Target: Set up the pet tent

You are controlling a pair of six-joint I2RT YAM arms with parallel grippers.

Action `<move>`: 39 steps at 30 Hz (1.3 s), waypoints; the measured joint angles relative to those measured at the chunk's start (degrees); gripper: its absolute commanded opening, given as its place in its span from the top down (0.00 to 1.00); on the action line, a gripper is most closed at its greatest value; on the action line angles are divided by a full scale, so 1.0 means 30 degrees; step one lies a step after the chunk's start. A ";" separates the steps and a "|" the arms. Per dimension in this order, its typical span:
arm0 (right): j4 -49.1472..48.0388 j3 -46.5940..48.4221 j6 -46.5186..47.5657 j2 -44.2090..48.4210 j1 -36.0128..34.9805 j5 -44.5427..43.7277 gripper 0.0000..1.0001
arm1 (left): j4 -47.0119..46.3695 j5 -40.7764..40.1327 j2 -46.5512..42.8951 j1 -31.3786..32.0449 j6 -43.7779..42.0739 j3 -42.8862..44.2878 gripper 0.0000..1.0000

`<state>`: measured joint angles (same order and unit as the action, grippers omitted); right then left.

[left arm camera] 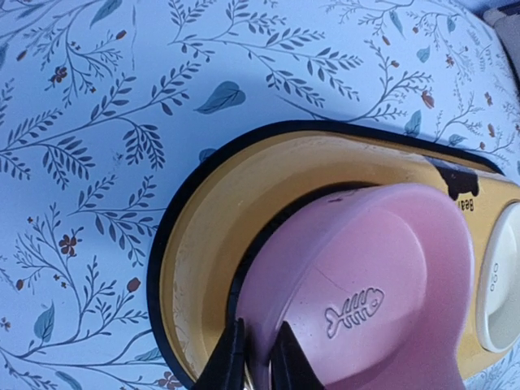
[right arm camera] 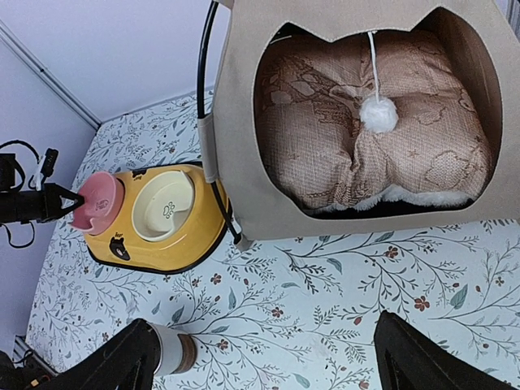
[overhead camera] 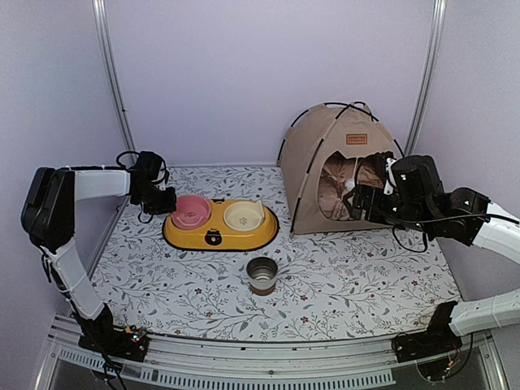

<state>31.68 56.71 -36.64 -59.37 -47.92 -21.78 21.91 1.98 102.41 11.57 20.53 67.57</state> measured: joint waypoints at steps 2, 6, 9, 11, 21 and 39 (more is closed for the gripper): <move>0.0000 0.0000 -0.0007 0.0095 0.0000 0.0007 0.04 | -0.0015 0.0000 0.0000 0.0007 -0.0036 0.0000 0.79; 0.0000 -0.0015 -0.0080 0.0248 0.0000 0.0015 0.04 | -0.0248 0.0044 0.0000 0.0022 -0.0036 0.0029 0.68; 0.0007 -0.0036 -0.0138 0.0321 0.0000 0.0015 0.04 | -0.0408 0.0022 -0.0015 0.0022 0.0015 0.0044 0.65; 0.0007 -0.0036 -0.0153 0.0328 0.0000 0.0015 0.04 | -0.0430 0.0015 -0.0029 0.0022 0.0022 0.0066 0.64; 0.0000 -0.0036 -0.0197 0.0226 0.0000 0.0015 0.03 | -0.0423 -0.0044 -0.0867 0.0117 0.0007 0.0073 0.55; -0.2295 -0.1086 0.0044 -0.1654 0.1902 0.0685 0.01 | -0.1931 0.1581 -0.7329 0.0517 0.0000 -0.3861 0.38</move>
<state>24.80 53.45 -36.51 -64.34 -42.22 -19.73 16.12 6.72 80.42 13.13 20.53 55.99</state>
